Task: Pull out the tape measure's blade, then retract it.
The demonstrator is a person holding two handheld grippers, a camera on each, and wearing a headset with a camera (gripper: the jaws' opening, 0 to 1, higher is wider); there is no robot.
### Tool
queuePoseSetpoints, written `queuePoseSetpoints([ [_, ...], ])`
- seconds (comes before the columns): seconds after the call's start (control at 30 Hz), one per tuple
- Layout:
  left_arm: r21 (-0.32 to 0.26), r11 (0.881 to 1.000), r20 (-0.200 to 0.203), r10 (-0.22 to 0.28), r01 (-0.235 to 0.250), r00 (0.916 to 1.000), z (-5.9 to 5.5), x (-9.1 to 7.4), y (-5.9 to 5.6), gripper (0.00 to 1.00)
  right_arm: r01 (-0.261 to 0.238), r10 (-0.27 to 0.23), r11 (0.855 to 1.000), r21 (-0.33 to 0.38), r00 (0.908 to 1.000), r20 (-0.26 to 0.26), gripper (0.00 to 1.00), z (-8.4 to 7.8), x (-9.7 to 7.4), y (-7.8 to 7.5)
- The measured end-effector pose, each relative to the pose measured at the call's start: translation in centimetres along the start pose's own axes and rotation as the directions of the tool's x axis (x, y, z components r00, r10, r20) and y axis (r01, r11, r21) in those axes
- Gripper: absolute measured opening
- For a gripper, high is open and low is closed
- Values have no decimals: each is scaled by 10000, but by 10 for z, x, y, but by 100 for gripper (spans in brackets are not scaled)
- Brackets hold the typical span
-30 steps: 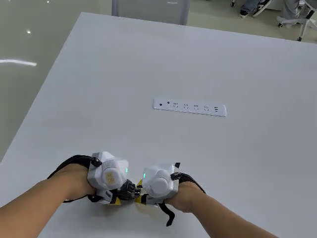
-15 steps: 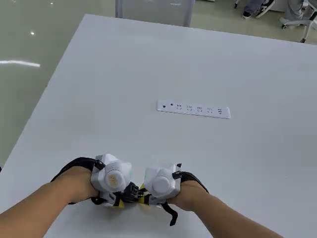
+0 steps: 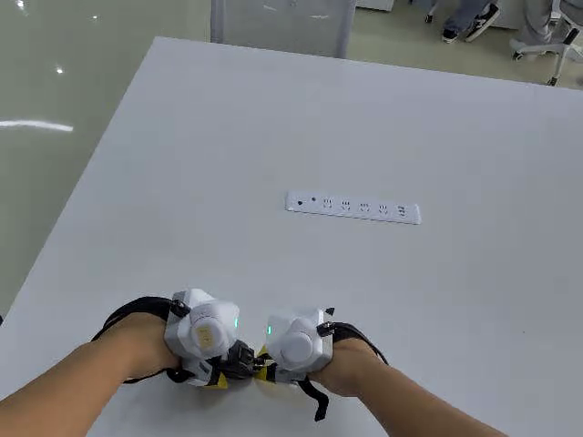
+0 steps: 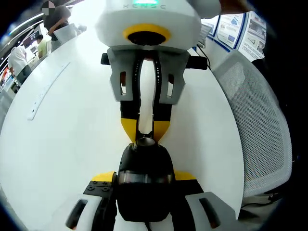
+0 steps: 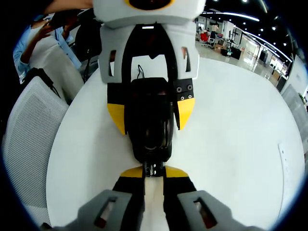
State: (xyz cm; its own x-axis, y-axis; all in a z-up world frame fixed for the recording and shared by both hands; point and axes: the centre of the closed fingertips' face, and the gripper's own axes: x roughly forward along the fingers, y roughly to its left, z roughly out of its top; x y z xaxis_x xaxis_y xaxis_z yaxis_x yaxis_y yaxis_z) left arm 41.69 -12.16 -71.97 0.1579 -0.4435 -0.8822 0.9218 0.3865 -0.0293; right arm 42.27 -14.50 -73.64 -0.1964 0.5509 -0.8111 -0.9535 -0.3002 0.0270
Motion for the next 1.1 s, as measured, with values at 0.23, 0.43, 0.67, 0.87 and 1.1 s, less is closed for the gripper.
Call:
queuePoseSetpoints([
  [0.23,38,10000,66,27,-27,10000,-1,0,0,40,-77,82,9996,284,9998,-165,12,-5,-5,1],
  [0.43,-6,10000,70,38,-38,10000,-2,-1,1,40,-69,81,9992,383,9994,-322,12,-11,-11,0],
  [0.67,-58,10000,40,40,-40,10000,-2,-2,0,40,9,17,9986,524,9988,-488,12,-19,-16,1],
  [0.87,-97,9999,55,64,-63,10000,-1,-2,0,40,76,-38,9982,602,9981,-620,12,-27,-22,0],
  [1.1,-135,9999,9,98,-97,10000,-2,-1,0,40,174,-119,9976,674,9966,-816,12,-40,-31,-1],
])
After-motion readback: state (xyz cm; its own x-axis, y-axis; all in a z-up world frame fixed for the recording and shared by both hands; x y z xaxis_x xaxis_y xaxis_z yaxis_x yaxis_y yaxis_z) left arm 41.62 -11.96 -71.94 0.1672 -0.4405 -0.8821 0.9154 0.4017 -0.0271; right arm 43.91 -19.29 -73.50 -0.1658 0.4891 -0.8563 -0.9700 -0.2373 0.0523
